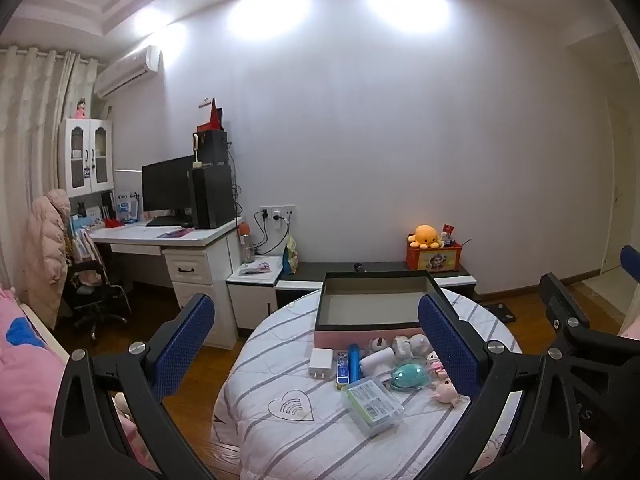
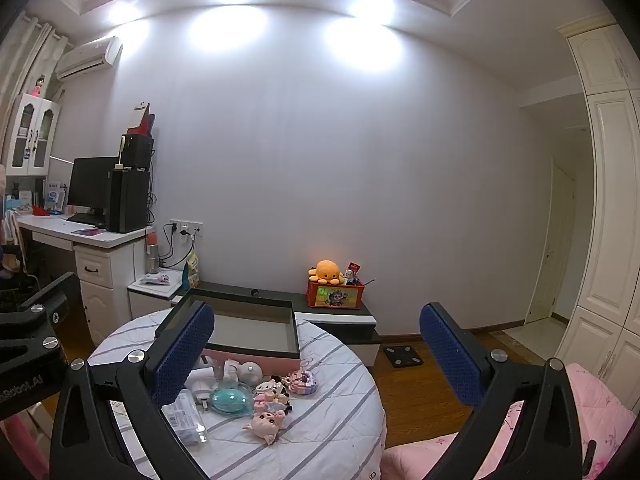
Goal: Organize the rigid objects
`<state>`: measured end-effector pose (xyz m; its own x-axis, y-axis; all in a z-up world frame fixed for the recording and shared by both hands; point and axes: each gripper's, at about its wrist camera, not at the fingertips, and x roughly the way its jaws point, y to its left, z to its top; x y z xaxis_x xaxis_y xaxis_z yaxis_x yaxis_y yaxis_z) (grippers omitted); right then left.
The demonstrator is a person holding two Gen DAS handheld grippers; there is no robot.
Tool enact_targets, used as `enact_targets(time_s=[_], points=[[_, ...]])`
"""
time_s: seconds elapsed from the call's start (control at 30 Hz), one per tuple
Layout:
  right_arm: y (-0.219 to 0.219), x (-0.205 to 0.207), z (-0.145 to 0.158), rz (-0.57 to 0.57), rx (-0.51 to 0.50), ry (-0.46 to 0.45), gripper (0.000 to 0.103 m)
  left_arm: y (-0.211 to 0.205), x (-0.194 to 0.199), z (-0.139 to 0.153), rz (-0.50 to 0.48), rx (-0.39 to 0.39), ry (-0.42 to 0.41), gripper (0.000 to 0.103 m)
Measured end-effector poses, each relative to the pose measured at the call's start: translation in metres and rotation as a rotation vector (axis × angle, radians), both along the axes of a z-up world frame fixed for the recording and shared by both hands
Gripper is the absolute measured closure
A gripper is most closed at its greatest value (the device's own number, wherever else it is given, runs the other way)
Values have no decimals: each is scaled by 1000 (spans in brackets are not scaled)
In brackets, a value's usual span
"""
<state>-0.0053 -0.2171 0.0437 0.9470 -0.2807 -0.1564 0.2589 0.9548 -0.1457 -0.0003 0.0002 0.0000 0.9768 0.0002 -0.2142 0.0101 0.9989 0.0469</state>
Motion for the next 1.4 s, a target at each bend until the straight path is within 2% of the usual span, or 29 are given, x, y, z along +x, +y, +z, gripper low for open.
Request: enact_targets(time_s=[0.07,1.4], points=[[0,0,0,0,6,-2,0,1,1,0,-4,-11,24,0],[-1,-1,0,-1,5,-12,0,-1,-7,5,-23,8,-12,0]])
